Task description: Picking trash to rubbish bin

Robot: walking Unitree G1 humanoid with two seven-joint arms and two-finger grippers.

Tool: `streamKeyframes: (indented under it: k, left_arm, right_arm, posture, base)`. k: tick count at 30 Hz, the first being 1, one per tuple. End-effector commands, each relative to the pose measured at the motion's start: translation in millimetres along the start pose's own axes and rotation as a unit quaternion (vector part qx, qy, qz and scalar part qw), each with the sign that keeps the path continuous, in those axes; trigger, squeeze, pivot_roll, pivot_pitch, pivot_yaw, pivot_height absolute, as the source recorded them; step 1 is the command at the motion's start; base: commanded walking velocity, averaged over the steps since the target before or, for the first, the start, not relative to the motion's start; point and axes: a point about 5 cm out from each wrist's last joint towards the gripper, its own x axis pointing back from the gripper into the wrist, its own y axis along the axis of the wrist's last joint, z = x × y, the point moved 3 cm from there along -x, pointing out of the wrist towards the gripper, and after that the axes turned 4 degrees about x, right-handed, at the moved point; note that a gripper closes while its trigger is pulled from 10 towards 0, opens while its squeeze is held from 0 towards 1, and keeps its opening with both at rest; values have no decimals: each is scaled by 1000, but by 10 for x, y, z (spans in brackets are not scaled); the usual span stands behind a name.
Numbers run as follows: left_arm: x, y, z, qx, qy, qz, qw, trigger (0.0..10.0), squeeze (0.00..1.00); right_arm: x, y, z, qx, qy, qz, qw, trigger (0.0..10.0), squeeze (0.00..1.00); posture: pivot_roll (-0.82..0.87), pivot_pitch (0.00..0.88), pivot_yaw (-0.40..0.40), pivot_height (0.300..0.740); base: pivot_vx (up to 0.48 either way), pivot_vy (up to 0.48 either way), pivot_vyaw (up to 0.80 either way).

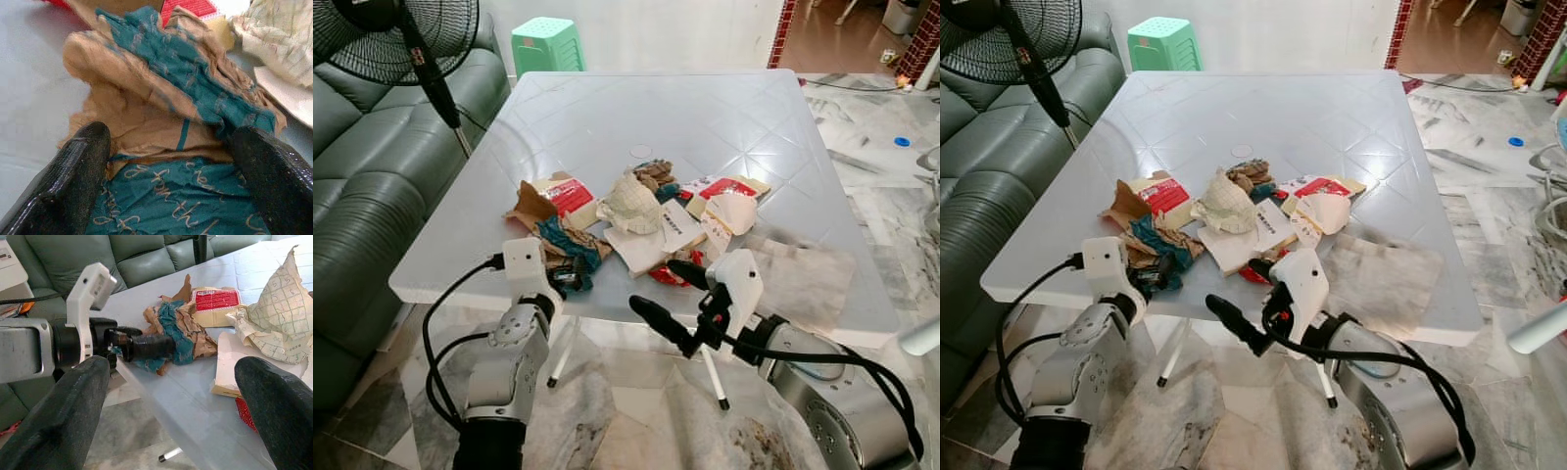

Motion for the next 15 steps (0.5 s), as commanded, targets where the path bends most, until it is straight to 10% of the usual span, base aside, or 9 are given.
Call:
streamKeyframes:
  k: [1,2,15]
  left_arm:
    - [-9,-83,-1,0,-1,26,1000,10000,0]
    - [-8,-101,-2,3,-3,29,1000,0,0]
    - [-2,-135,15,22,7,33,999,0,0]
  right_arm:
    - [-1,29,19,-3,4,-4,1000,10000,0]
    - [-1,32,18,-3,4,-5,1000,10000,0]
    - [-7,44,8,-1,4,-4,1000,10000,0]
  posture:
    - [-77,59,49,740]
    - [-77,59,49,740]
    - [-79,61,44,740]
  base:
    - [0,0,0]
    - [0,0,0]
    - [0,0,0]
